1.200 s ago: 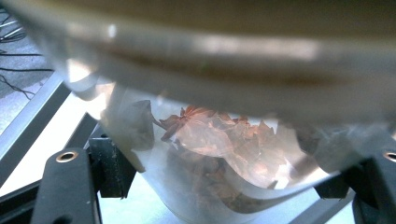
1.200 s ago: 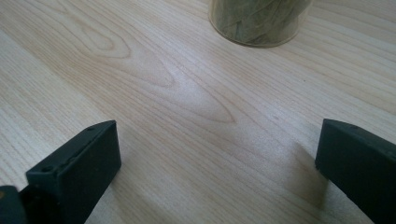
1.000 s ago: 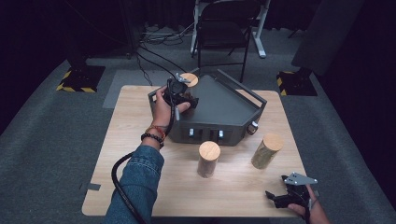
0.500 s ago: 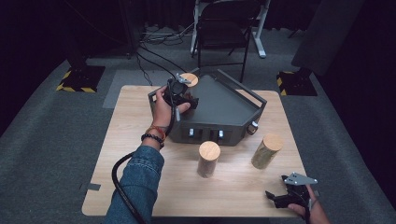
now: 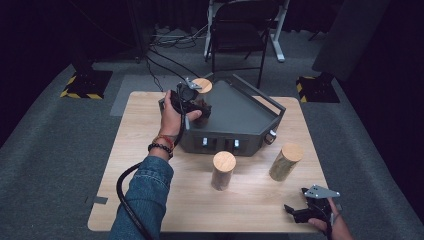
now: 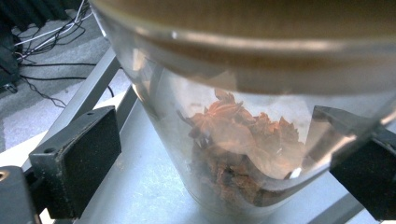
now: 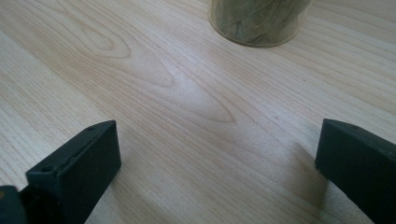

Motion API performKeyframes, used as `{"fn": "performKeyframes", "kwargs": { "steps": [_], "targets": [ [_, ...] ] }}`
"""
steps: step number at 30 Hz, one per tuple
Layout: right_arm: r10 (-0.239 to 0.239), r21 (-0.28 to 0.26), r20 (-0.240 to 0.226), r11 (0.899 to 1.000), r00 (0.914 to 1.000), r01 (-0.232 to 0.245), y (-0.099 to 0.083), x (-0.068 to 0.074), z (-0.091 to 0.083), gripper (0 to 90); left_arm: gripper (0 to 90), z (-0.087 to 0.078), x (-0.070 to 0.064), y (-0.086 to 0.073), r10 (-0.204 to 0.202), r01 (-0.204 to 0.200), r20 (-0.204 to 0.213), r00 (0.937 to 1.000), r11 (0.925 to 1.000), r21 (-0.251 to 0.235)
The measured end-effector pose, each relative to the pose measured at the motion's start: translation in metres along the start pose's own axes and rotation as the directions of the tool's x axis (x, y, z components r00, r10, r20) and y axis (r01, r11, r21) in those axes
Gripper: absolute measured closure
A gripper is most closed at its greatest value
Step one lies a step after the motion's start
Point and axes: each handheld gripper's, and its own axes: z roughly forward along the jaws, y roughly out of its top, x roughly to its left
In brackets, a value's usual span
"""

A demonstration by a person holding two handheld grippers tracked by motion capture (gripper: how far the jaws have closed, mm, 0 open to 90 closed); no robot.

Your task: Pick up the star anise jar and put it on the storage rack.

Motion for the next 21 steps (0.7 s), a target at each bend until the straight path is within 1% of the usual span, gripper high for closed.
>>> {"fn": "performKeyframes", "kwargs": {
  "steps": [3,9,10,12,17,21],
  "targets": [
    [0.000,0.000,0.000,1.000,1.0000,0.000,0.0000,0.0000,0.0000,0.0,2.0,-0.0001,-0.0018,-0.0002,0.015,-0.015,-0.011,0.9998,0.9999,0.001],
    [0.000,0.000,0.000,1.000,1.0000,0.000,0.0000,0.0000,0.0000,0.0,2.4,-0.0019,-0.0033,0.0003,0.027,-0.027,-0.022,0.9994,0.9996,-0.002],
    [0.000,0.000,0.000,1.000,1.0000,0.000,0.0000,0.0000,0.0000,0.0,2.4,-0.0024,-0.0037,0.0003,0.035,-0.035,-0.025,0.9991,0.9994,0.005],
    [0.000,0.000,0.000,1.000,1.0000,0.000,0.0000,0.0000,0.0000,0.0,2.3,-0.0037,-0.0043,0.0001,0.046,-0.046,-0.033,0.9984,0.9989,0.001],
    [0.000,0.000,0.000,1.000,1.0000,0.000,0.0000,0.0000,0.0000,0.0,1.9,-0.0058,-0.0038,-0.0004,0.042,-0.042,-0.033,0.9986,0.9991,-0.002],
    [0.000,0.000,0.000,1.000,1.0000,0.000,0.0000,0.0000,0.0000,0.0,1.8,-0.0098,-0.0037,-0.0007,0.050,-0.050,-0.042,0.9979,0.9988,0.000]
  ]
}}
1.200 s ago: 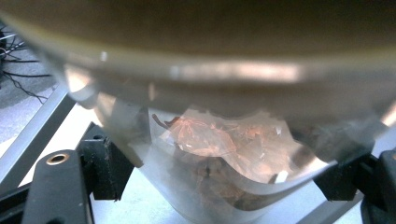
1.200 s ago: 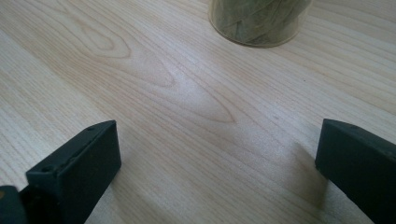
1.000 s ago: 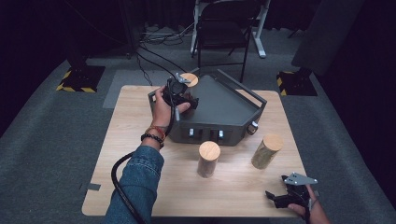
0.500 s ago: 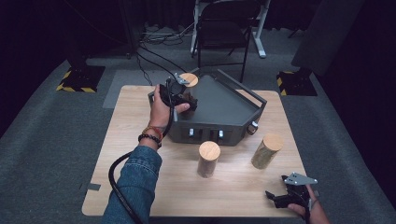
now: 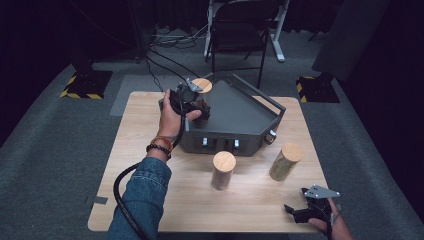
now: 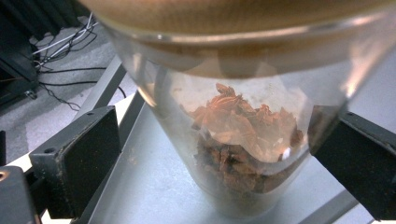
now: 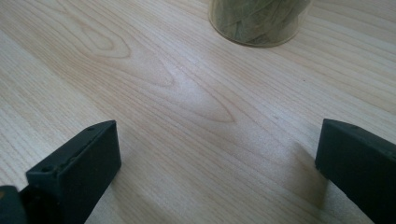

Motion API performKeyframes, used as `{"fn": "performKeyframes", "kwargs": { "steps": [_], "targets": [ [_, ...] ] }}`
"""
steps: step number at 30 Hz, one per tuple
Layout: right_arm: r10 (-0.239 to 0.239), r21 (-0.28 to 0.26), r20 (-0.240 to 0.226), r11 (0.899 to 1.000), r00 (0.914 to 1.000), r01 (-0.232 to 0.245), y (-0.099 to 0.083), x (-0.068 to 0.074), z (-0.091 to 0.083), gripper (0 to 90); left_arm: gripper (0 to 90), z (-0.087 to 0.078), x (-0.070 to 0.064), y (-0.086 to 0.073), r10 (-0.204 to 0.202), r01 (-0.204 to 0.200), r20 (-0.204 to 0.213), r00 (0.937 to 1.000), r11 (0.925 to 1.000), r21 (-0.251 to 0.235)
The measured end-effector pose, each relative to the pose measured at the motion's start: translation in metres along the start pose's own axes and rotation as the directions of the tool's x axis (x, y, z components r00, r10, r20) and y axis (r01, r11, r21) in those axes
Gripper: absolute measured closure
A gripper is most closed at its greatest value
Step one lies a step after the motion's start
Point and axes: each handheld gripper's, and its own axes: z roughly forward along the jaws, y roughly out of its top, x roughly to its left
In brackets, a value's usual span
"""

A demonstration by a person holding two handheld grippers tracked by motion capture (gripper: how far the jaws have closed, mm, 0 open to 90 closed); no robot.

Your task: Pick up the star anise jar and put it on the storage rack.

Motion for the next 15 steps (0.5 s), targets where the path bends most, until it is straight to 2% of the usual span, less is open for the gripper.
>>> {"fn": "performKeyframes", "kwargs": {
  "steps": [3,6,15],
  "targets": [
    [0.000,0.000,0.000,1.000,1.0000,0.000,0.000,0.000,0.000,0.0,1.9,-0.005,0.001,0.000,0.018,-0.018,-0.007,0.9998,0.9998,-0.001],
    [0.000,0.000,0.000,1.000,1.0000,0.000,0.000,0.000,0.000,0.0,1.4,-0.010,0.002,0.000,0.018,-0.018,-0.007,0.9998,0.9998,0.000],
    [0.000,0.000,0.000,1.000,1.0000,0.000,0.000,0.000,0.000,0.0,2.0,-0.031,0.000,0.001,0.066,-0.066,-0.010,0.9978,0.9971,-0.039]
  ]
}}
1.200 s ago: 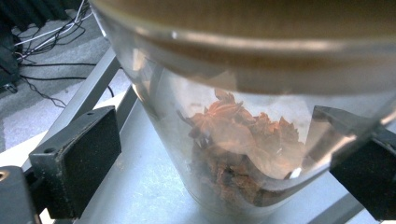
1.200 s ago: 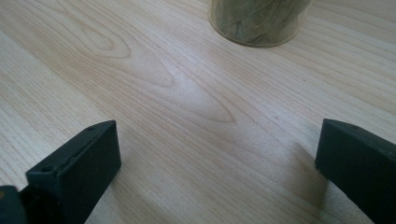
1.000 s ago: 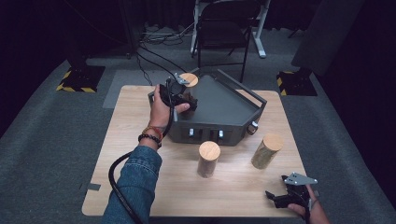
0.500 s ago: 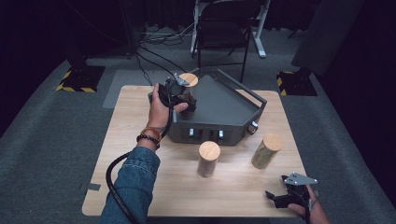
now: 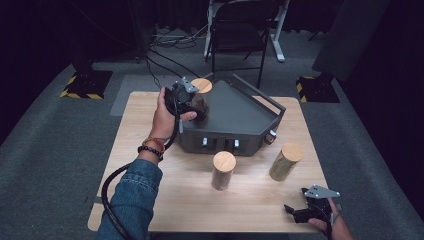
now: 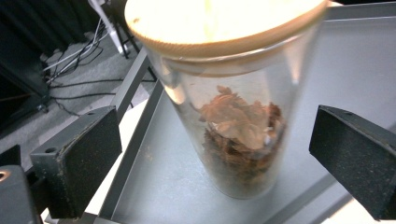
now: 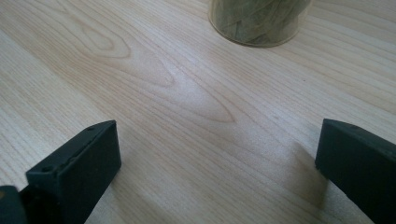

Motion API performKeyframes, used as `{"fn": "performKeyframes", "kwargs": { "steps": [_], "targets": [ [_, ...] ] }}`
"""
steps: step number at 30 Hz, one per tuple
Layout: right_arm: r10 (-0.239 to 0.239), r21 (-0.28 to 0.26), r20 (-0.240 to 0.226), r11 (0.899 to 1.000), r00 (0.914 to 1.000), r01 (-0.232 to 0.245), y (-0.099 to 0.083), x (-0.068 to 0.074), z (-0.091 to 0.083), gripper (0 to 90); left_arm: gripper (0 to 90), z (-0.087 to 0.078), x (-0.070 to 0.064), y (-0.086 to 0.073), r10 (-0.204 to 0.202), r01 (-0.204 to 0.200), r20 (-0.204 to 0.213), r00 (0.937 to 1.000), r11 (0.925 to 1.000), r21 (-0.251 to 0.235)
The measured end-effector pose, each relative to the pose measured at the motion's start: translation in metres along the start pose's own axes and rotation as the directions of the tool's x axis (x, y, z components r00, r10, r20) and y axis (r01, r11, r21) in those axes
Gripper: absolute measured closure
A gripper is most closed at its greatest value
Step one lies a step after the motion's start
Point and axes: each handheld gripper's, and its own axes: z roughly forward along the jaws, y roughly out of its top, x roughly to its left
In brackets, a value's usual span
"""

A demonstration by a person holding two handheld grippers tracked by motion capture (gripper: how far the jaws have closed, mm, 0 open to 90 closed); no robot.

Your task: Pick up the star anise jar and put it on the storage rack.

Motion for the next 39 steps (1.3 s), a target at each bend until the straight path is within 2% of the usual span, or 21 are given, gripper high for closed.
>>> {"fn": "performKeyframes", "kwargs": {
  "steps": [5,10,13,20,25,28,39],
  "targets": [
    [0.000,0.000,0.000,1.000,1.0000,0.000,0.000,0.000,0.000,0.0,2.0,-0.009,-0.006,-0.001,0.040,-0.040,0.006,0.9992,0.9989,-0.026],
    [0.000,0.000,0.000,1.000,1.0000,0.000,0.000,0.000,0.000,0.0,1.8,-0.013,-0.014,-0.006,0.080,-0.080,-0.011,0.9967,0.9965,-0.023],
    [0.000,0.000,0.000,1.000,1.0000,0.000,0.000,0.000,0.000,0.0,1.8,-0.015,-0.018,-0.009,0.113,-0.113,-0.031,0.9932,0.9935,-0.011],
    [0.000,0.000,0.000,1.000,1.0000,0.000,0.000,0.000,0.000,0.0,1.9,-0.019,-0.024,-0.023,0.137,-0.137,-0.026,0.9903,0.9906,-0.002],
    [0.000,0.000,0.000,1.000,1.0000,0.000,0.000,0.000,0.000,0.0,1.8,-0.024,-0.027,-0.032,0.167,-0.167,-0.047,0.9849,0.9859,-0.002],
    [0.000,0.000,0.000,1.000,1.0000,0.000,0.000,0.000,0.000,0.0,1.8,-0.026,-0.028,-0.040,0.157,-0.157,-0.030,0.9872,0.9876,-0.009],
    [0.000,0.000,0.000,1.000,1.0000,0.000,0.000,0.000,0.000,0.0,1.8,-0.025,-0.033,-0.072,0.149,-0.149,-0.014,0.9888,0.9889,-0.007]
  ]
}}
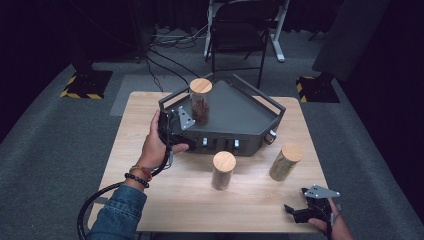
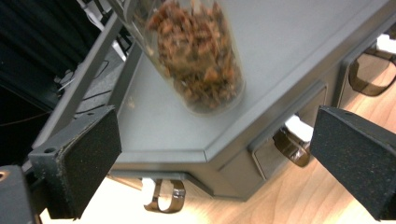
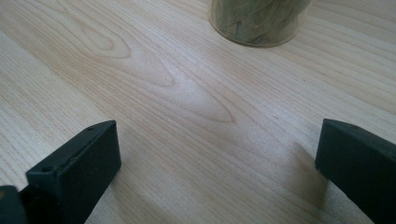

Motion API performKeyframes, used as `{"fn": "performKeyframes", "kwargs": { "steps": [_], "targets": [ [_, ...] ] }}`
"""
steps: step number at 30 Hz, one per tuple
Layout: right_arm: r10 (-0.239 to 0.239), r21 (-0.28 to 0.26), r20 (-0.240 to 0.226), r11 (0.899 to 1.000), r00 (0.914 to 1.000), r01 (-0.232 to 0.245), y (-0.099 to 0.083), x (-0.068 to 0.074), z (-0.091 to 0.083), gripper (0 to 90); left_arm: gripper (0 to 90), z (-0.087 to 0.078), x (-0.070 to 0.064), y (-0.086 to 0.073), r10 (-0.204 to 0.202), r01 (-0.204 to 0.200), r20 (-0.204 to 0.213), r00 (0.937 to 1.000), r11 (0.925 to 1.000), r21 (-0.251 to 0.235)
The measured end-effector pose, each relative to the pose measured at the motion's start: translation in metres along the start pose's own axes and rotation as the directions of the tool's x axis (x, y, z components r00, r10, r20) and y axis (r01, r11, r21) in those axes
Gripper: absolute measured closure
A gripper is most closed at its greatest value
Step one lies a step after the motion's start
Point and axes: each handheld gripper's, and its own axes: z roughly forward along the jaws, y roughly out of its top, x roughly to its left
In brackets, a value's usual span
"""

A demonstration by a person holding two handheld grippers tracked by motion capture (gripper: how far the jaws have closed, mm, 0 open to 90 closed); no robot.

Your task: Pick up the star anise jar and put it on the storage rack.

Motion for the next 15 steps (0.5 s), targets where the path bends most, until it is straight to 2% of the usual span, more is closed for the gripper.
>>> {"fn": "performKeyframes", "kwargs": {
  "steps": [15],
  "targets": [
    [0.000,0.000,0.000,1.000,1.0000,0.000,0.000,0.000,0.000,0.0,1.8,-0.002,-0.010,-0.029,0.006,-0.007,0.022,0.9997,0.9997,0.024]
  ]
}}
